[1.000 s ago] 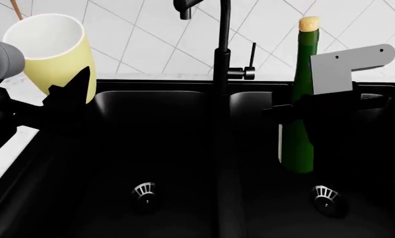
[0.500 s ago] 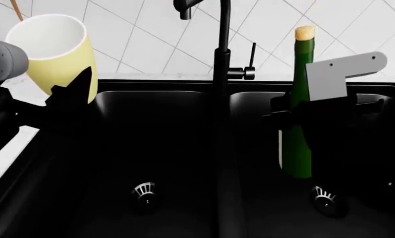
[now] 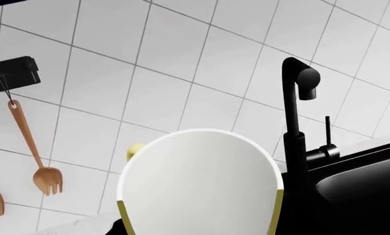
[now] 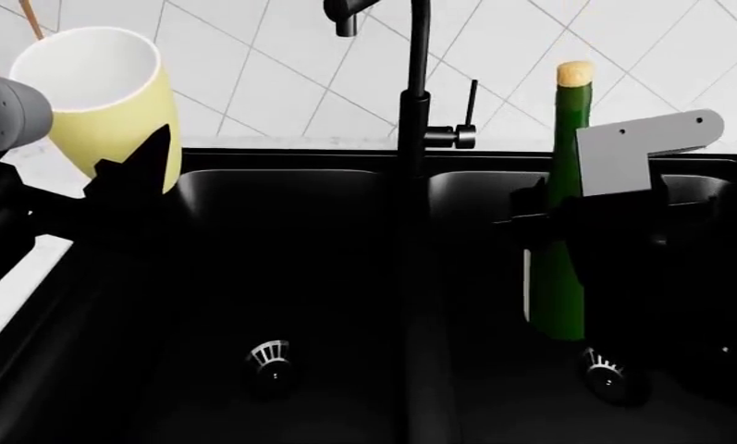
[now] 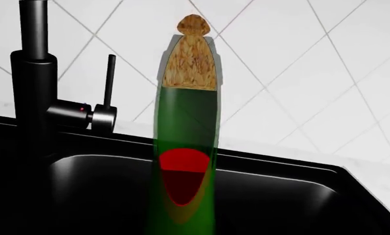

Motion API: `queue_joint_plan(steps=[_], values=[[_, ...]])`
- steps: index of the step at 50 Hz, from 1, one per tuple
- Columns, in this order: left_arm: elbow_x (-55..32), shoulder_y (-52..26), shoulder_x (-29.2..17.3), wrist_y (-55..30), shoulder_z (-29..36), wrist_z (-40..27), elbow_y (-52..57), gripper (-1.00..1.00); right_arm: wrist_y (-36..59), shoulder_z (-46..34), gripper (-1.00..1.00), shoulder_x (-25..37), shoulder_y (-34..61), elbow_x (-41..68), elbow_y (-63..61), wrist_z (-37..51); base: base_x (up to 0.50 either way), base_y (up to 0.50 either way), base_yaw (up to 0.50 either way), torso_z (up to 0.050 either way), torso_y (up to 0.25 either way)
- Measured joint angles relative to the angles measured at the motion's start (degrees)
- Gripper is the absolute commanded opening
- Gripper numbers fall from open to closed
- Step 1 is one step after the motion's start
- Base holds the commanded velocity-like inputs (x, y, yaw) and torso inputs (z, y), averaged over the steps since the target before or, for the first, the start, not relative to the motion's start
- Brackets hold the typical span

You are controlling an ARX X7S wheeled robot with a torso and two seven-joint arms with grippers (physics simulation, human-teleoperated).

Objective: Pick the cup and bottle and place them in the sink. Then turn on the water.

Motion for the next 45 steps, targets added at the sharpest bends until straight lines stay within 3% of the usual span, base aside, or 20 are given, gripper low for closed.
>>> queue_joint_plan(steps=[34,35,45], values=[[-0.1,0.0,-0.1,0.2,0.0,-0.1,0.0,-1.0,-2.4,0.6,-1.0,0.9,-2.9,-0.2,0.6,-1.2,0.0,0.0,0.0,0.0,0.001],[-0.1,0.0,-0.1,0.2,0.0,-0.1,0.0,-1.0,-2.5,0.6,1.0,0.9,-3.0,-0.1,0.7,-1.3,0.0,0.0,0.0,0.0,0.01],[0.1,0.3,-0.1,0.3,-0.1,0.0,0.1,-1.0,-3.3,1.7,1.0,1.4,-3.4,-0.5,0.6,-1.9,0.0,0.0,0.0,0.0,0.0]])
